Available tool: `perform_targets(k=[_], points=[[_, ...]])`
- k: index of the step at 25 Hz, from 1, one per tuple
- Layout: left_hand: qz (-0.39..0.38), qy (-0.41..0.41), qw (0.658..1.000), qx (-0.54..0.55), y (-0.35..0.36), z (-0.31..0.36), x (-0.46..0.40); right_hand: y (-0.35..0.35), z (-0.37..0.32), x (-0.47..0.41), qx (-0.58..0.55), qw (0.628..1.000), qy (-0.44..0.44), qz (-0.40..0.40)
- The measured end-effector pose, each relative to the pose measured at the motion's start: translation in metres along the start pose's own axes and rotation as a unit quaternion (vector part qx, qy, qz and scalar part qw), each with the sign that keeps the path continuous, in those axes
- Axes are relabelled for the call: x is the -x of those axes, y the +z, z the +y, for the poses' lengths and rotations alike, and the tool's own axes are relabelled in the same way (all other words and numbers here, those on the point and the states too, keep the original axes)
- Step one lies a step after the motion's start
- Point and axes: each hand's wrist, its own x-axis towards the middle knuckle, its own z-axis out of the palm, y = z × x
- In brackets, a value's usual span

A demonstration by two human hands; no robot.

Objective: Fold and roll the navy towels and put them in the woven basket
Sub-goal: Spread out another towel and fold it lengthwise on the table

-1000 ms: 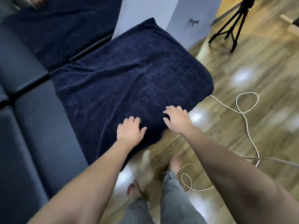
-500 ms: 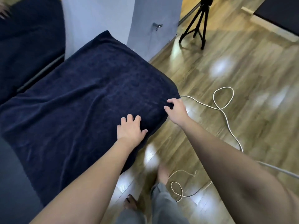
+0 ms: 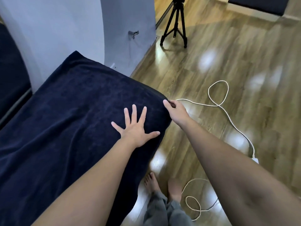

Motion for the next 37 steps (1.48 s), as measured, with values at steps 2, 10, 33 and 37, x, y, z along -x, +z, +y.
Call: perform_targets(k=[2, 10, 33, 37], points=[[0.012, -0.009, 1.000, -0.013, 0.006, 0.003, -0.003, 0.001, 0.008, -0.001, -0.008, 1.000, 0.008, -0.011], [0.009, 0.004, 1.000, -0.009, 0.003, 0.013, -0.014, -0.017, 0.022, -0.008, 0.133, 0.986, -0.058, 0.079], [0.140, -0.150, 0.969, 0.139, -0.041, -0.106, -0.017, 0.048, -0.085, -0.058, 0.332, 0.934, -0.125, 0.036], [0.164, -0.251, 0.930, 0.214, -0.056, -0.158, -0.029, 0.120, -0.137, -0.090, 0.371, 0.911, -0.177, -0.009]])
